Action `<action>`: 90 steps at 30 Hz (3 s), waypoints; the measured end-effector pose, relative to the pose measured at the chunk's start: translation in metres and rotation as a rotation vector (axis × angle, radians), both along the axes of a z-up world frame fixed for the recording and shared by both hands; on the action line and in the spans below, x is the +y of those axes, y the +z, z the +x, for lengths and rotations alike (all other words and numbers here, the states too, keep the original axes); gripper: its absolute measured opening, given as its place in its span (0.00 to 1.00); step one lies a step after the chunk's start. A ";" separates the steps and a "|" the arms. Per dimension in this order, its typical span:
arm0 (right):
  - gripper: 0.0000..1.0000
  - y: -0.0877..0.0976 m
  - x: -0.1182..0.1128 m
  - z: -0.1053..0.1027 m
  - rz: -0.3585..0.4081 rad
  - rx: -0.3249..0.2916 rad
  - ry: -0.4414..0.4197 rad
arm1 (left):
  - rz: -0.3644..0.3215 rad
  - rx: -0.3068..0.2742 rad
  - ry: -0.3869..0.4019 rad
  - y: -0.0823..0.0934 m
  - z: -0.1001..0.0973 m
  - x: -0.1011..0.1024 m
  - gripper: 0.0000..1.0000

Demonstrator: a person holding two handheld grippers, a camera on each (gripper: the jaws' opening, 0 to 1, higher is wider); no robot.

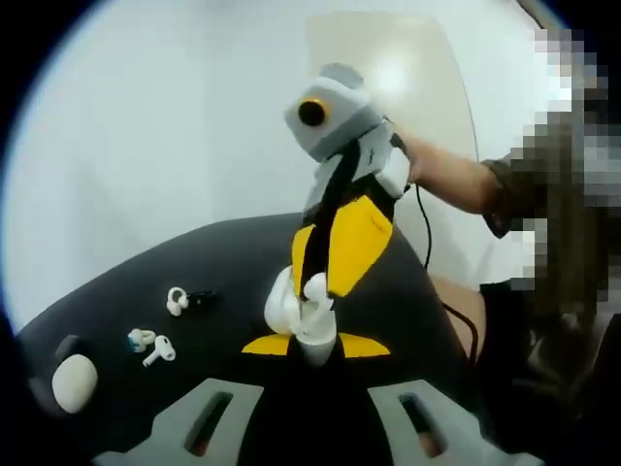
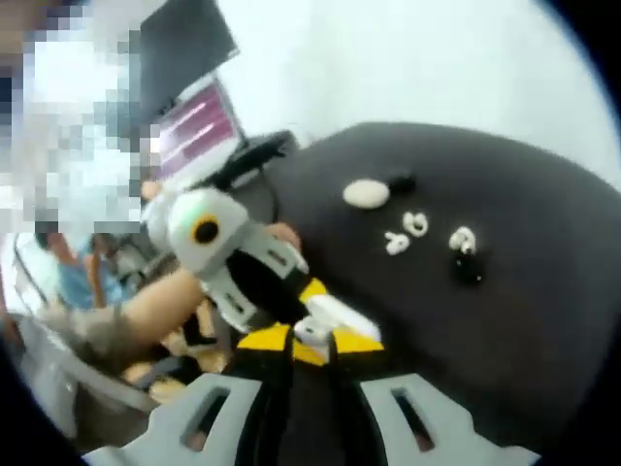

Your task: Pick up three earphones and place each one into its charging case using tactile feedback, ensure that each earphone is properly inserted and securely positioned inside the case.

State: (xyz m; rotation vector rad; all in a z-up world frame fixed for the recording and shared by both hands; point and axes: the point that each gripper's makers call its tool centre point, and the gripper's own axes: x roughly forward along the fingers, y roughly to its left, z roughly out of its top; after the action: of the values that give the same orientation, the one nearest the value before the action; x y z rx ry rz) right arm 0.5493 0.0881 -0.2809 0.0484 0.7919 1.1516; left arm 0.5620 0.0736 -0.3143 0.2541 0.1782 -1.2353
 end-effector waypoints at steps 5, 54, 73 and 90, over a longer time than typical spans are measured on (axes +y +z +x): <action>0.17 -0.001 0.004 0.002 -0.012 0.062 -0.022 | 0.001 0.000 0.003 0.000 0.001 0.000 0.14; 0.12 -0.007 0.002 -0.009 -0.271 -0.435 0.362 | 0.003 -0.004 0.014 -0.001 0.003 0.000 0.14; 0.10 -0.016 0.014 -0.003 -0.207 -0.429 0.370 | 0.003 -0.004 0.014 -0.001 0.002 0.001 0.14; 0.21 0.024 -0.024 0.018 -0.020 -0.524 0.231 | 0.004 -0.006 0.014 -0.001 0.003 0.001 0.14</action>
State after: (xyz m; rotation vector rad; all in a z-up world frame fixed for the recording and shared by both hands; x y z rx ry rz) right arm 0.5672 0.0644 -0.2574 -0.3572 0.3465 1.2976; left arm 0.5646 0.0748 -0.3156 0.2596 0.1773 -1.2204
